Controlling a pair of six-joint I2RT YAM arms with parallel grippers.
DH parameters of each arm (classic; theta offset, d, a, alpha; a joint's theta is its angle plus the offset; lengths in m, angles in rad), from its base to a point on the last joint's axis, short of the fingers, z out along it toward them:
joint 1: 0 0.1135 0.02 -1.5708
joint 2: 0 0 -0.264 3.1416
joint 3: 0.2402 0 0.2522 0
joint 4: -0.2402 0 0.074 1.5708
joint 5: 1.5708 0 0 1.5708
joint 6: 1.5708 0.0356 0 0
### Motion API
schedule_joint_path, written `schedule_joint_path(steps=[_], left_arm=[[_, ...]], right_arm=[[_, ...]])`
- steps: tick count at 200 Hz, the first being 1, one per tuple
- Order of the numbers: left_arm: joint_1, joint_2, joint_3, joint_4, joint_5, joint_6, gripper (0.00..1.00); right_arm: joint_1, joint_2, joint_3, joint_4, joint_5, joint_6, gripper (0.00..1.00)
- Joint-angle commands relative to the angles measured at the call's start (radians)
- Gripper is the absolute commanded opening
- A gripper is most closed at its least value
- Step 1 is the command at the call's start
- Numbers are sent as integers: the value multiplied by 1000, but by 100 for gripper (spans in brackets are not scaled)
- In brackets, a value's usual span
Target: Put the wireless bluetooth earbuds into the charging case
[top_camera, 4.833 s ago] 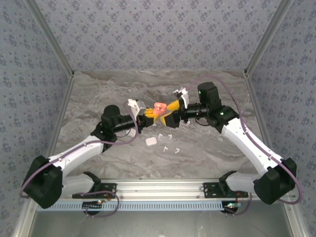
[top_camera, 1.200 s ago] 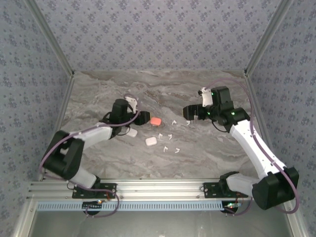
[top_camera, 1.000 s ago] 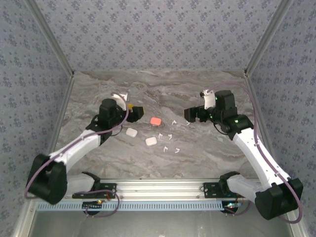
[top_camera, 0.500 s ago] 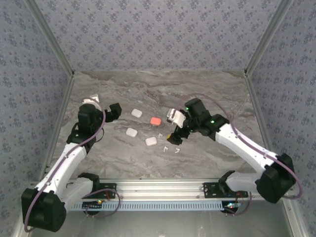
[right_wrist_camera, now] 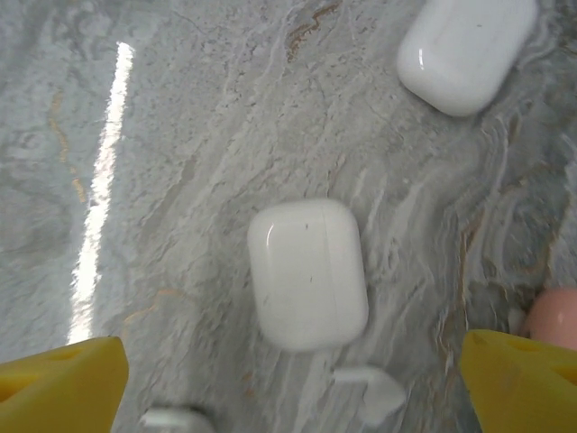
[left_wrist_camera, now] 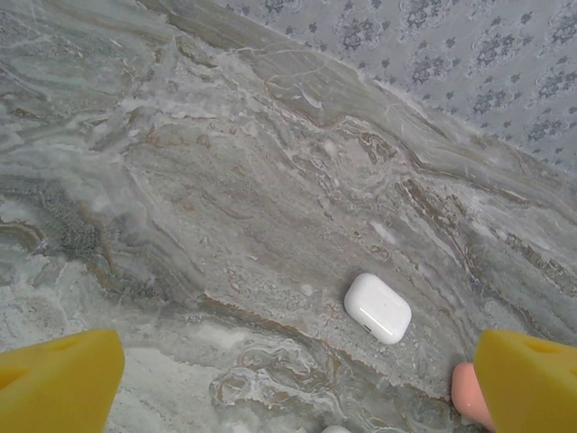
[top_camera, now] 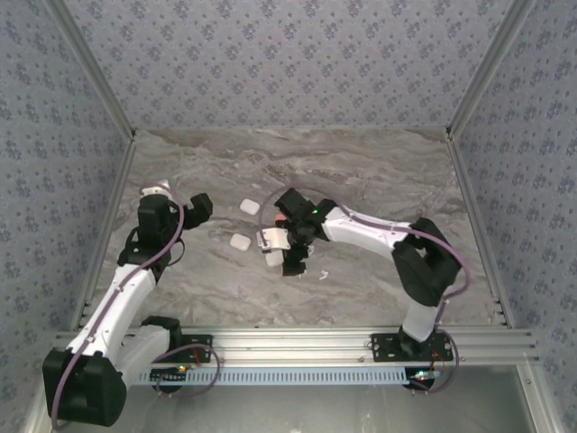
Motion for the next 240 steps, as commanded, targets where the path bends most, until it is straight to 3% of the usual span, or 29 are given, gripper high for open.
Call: schedule_joint_path(steps=[1, 80, 117, 155, 192, 240], left_arm=[[10, -35, -11, -12, -11, -10, 99], [17, -77, -26, -31, -14, -3, 99], [19, -76, -28, -22, -5, -8, 99], [19, -77, -24, -15, 39, 6, 99], [18, -70, 12, -5, 205, 46, 99], [-16, -12, 61, 173, 649, -21, 96]], right_arm=[[11, 68, 68, -42, 33, -75, 94], [27, 202, 105, -81, 103, -88, 74], [22, 205, 105, -72, 120, -53, 55], [3, 134, 78, -11, 95, 7, 46], [-45, -67, -7, 67, 75, 82, 43], [-128, -349, -128, 187, 94, 133, 43]])
